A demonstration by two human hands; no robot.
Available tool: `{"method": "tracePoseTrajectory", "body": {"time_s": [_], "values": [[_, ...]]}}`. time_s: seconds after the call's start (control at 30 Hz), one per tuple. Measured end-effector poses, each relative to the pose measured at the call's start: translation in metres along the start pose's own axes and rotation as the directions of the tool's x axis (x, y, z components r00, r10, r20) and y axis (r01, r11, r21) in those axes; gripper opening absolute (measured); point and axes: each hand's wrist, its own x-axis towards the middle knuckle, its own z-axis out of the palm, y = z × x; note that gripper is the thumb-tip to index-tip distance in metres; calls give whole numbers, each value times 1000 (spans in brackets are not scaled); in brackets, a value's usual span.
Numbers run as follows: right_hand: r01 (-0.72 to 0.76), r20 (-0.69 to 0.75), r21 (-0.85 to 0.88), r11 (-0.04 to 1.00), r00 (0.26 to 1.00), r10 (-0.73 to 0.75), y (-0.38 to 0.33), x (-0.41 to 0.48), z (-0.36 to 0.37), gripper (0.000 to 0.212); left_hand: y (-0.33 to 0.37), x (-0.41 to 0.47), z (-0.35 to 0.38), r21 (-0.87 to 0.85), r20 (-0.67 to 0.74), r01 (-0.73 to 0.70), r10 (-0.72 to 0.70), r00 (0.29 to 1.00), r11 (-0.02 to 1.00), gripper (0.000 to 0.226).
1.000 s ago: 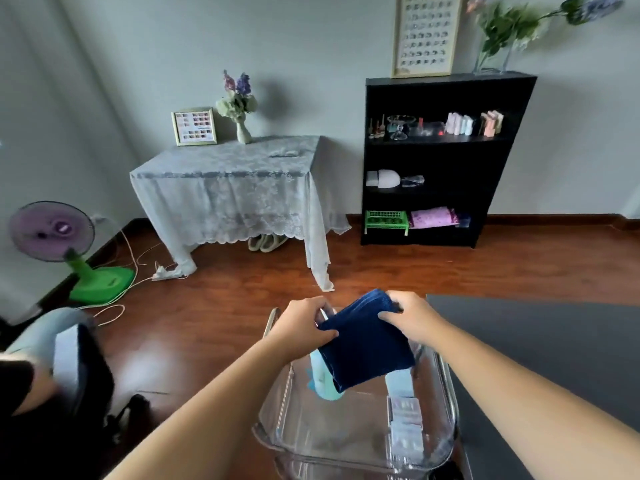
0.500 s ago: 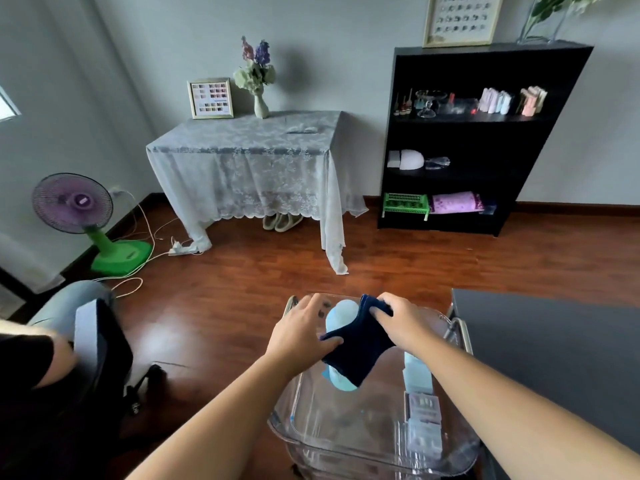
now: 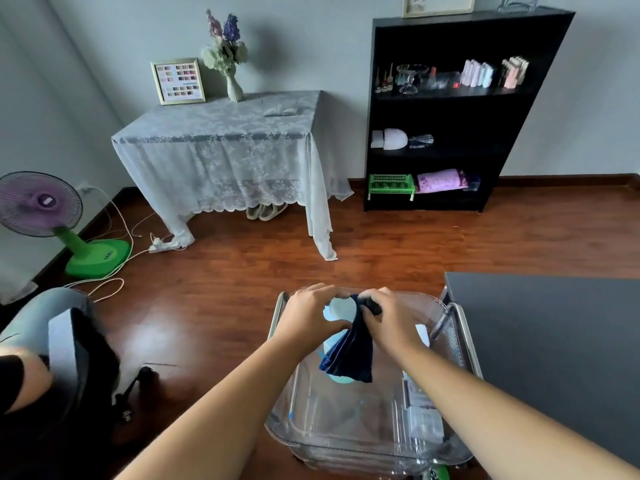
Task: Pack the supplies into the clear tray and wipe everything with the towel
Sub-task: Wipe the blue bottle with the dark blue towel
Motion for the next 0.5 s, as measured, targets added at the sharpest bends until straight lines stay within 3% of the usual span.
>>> {"method": "tracePoseTrajectory", "body": {"time_s": [0.1,0.2,0.5], "values": [[12,3,98,995,1000,-13,5,-14,6,25,-2,1,-2,-6,-6,16,-16,1000,1000,42],[94,105,19,995,990,-96,15,-29,14,49,-2,2,-4,-21,-6,22,-22,1000,1000,42],[-69,406,120,990,914,15,14,-10,5,62,-3,16,-10,12,55,1,-1,998,1000,40]]}}
